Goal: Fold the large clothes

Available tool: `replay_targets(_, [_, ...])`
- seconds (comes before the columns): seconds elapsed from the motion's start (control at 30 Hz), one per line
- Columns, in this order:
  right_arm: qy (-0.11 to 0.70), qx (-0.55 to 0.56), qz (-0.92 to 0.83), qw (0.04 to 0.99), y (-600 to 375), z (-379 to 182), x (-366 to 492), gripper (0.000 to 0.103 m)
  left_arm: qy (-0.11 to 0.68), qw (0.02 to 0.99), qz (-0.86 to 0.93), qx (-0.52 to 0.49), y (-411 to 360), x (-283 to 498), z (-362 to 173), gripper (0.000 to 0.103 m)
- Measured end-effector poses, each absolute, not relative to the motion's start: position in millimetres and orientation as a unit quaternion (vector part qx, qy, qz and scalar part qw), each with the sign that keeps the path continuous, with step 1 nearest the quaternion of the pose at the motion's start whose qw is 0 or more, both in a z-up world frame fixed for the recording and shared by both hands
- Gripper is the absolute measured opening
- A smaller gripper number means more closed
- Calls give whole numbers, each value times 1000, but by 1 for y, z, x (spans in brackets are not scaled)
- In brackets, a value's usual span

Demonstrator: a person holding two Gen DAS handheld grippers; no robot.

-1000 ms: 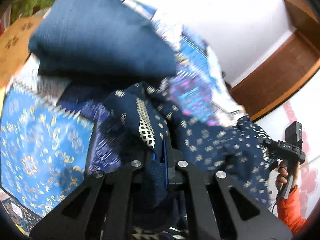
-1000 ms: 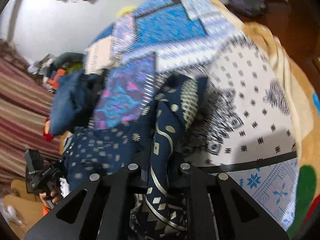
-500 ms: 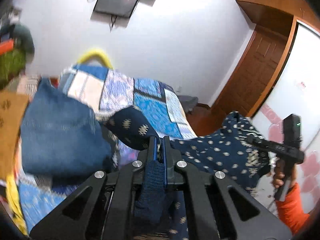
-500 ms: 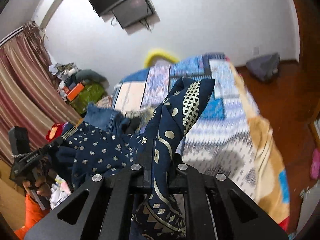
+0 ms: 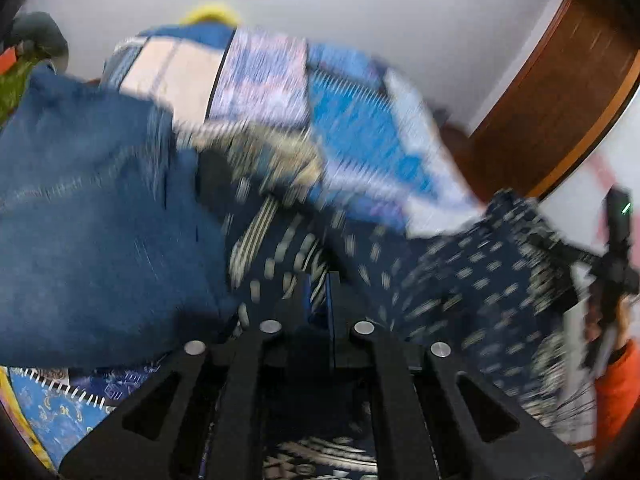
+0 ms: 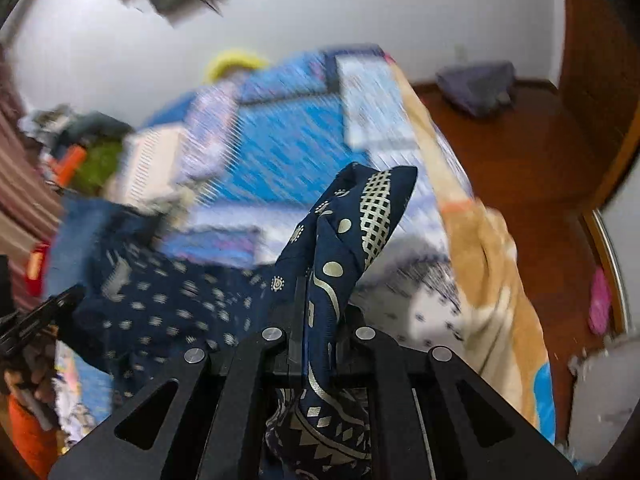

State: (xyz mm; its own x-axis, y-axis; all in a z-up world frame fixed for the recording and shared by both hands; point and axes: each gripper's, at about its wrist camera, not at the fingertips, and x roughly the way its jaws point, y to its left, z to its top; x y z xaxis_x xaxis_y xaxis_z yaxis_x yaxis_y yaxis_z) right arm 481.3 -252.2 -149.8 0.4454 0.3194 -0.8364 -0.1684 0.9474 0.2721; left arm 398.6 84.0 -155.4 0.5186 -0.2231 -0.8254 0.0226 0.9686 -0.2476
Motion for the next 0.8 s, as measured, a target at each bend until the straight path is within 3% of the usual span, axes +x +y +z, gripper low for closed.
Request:
replay_targets(0.13, [533, 62, 112, 836, -271, -193, 487, 6, 510, 857, -55, -50, 79, 392, -187, 9])
replay_targets(0.2, [540, 68, 113, 831, -281, -199, 487, 8, 507, 860, -43, -38, 82, 387, -190, 23])
replay_targets(0.23, [543, 67, 115, 829, -284, -204, 486, 9, 505, 862, -32, -33, 84, 386, -191, 36])
replay_targets(0.27, [544, 64, 115, 829, -286, -204, 486, 9, 503, 863, -22, -32, 88, 384, -192, 39])
replay_targets(0.47, [546, 43, 104, 830, -290, -193, 473, 18, 507, 860, -4, -63, 109, 373, -181, 39])
replay_targets(0.7, [515, 11, 115, 850, -293, -149, 435, 18, 466, 884, -3, -43, 99, 339, -133, 40])
replay_targets(0.8, [485, -4, 135, 864, -291, -120, 405, 21, 440, 897, -2, -25, 92, 318, -108, 49])
